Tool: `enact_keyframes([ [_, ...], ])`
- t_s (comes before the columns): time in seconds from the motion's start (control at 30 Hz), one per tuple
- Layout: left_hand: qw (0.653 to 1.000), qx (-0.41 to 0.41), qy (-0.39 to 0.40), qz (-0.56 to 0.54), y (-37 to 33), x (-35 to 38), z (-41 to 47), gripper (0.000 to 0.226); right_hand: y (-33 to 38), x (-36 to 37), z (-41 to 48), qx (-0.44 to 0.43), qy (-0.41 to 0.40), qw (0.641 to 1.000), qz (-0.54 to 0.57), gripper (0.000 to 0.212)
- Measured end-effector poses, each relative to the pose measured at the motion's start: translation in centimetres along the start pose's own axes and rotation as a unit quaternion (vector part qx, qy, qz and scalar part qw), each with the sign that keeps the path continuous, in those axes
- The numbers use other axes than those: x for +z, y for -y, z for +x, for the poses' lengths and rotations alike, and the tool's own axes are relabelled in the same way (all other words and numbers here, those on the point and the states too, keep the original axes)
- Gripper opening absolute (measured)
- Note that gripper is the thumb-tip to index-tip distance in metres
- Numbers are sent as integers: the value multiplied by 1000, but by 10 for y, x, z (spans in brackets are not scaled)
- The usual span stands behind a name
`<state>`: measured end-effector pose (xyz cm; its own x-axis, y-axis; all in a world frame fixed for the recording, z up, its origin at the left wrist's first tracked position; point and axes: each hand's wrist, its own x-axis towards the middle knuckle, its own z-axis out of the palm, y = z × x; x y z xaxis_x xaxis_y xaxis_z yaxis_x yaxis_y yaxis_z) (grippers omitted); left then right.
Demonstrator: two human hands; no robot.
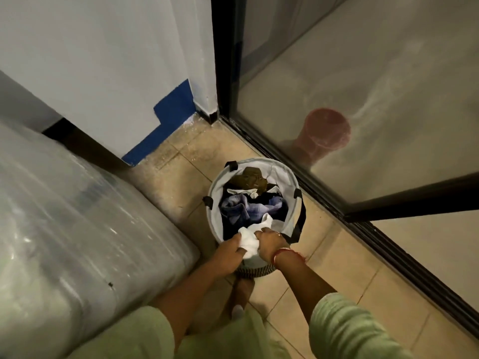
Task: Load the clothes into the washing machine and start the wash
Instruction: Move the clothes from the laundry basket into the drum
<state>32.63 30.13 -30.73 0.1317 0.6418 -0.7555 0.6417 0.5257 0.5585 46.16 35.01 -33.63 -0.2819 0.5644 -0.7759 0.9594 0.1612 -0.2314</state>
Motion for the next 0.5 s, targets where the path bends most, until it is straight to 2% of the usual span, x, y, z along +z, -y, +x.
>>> enact_keyframes([
  [0.07,999,-11,11,-30,10,15,-3,46,-2,6,7,7,-8,994,113,45],
  [0.13,998,-23,23,-54,17,32,-8,44,-6,11,13,54,-94,974,201,46],
  [0.2,996,-33,25,-80,20,47,-14,44,-12,23,17,136,-159,964,166,54],
  [0.27,994,-28,28,-104,17,55,-22,41,-21,41,13,200,-112,966,120,69],
  [0.3,993,-24,27,-111,15,57,-24,41,-26,53,8,232,-71,963,117,71],
  [0.4,992,-14,6,-121,12,51,-28,44,-42,91,-6,305,-47,926,216,58],
  [0.5,994,-6,-8,-110,10,37,-26,50,-63,123,-7,300,-24,916,266,53],
])
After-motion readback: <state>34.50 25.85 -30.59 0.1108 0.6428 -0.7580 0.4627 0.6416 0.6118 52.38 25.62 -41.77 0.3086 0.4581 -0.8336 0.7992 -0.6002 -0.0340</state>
